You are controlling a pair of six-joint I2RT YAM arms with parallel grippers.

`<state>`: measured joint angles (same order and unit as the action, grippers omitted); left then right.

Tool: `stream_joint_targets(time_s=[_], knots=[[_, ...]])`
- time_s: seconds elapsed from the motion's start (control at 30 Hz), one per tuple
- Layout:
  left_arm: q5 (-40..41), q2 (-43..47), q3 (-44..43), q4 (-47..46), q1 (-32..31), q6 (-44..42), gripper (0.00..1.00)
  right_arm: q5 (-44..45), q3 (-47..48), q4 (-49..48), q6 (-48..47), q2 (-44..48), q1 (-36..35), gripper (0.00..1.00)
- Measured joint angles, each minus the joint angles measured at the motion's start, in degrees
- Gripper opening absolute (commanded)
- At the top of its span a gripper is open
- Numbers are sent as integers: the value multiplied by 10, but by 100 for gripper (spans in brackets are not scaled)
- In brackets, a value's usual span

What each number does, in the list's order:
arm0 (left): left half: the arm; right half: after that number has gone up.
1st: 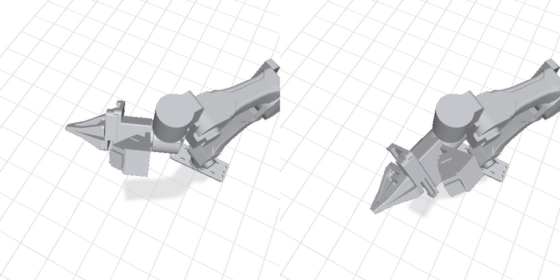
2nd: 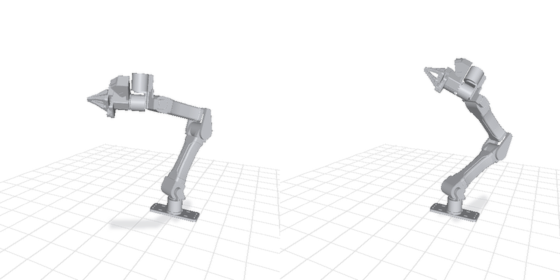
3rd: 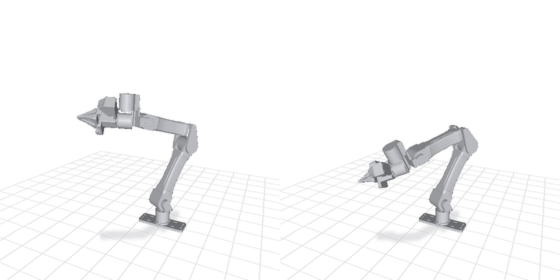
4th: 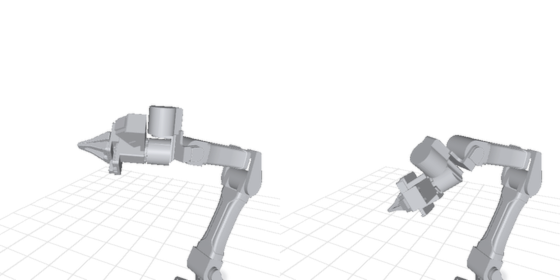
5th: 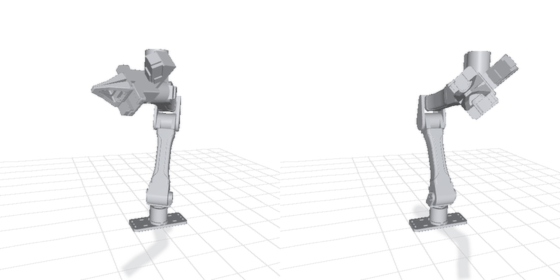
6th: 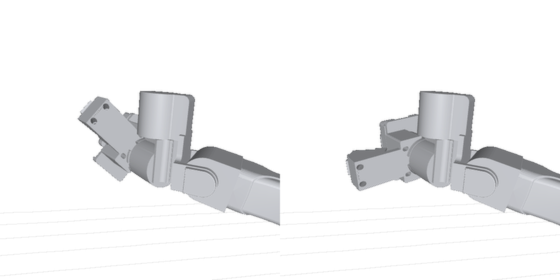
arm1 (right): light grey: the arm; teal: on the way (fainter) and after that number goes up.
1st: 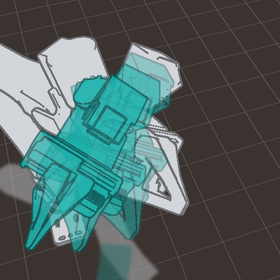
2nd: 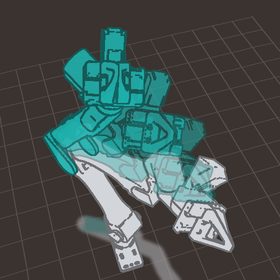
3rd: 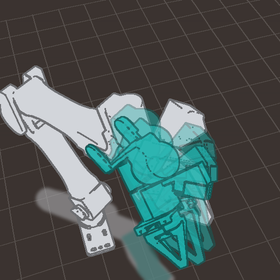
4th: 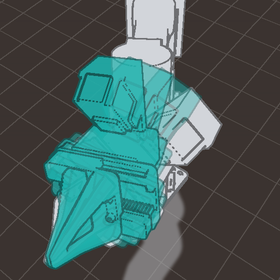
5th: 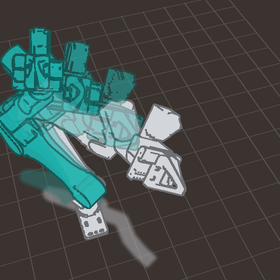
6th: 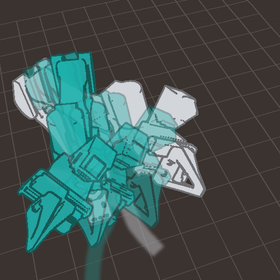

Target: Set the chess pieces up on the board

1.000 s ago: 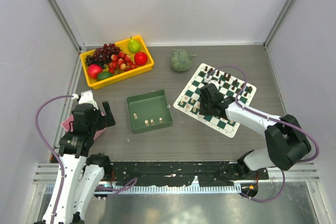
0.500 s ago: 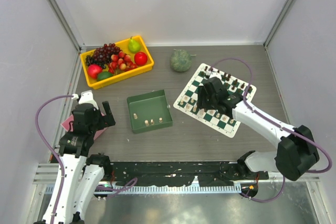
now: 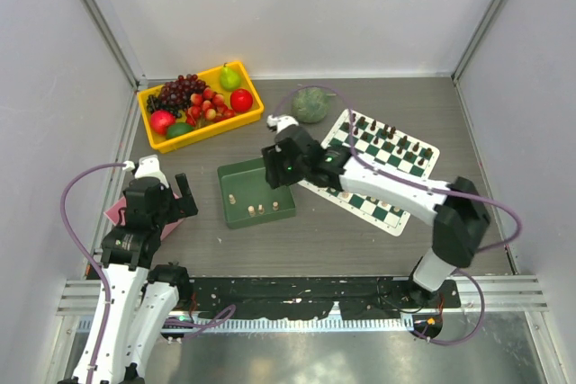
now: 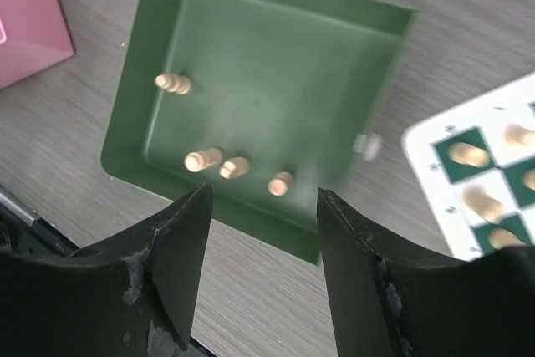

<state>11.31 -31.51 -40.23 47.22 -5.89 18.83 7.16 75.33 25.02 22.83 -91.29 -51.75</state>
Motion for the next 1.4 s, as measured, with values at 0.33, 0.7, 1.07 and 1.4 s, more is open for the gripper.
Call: stream_joint_targets(time_s=[0.33,0.7,1.07,1.4], knots=[[0,0,0,0,0,0,99,-53,119,38,-10,-169,-74,59],[0,0,0,0,0,0,99,-90,166,68,-20,-214,-81,52],[0,0,0,1,0,0,99,-101,170,81,-29,-244,-93,48],[0,0,0,2,0,0,99,-85,196,92,-38,-264,-94,48]])
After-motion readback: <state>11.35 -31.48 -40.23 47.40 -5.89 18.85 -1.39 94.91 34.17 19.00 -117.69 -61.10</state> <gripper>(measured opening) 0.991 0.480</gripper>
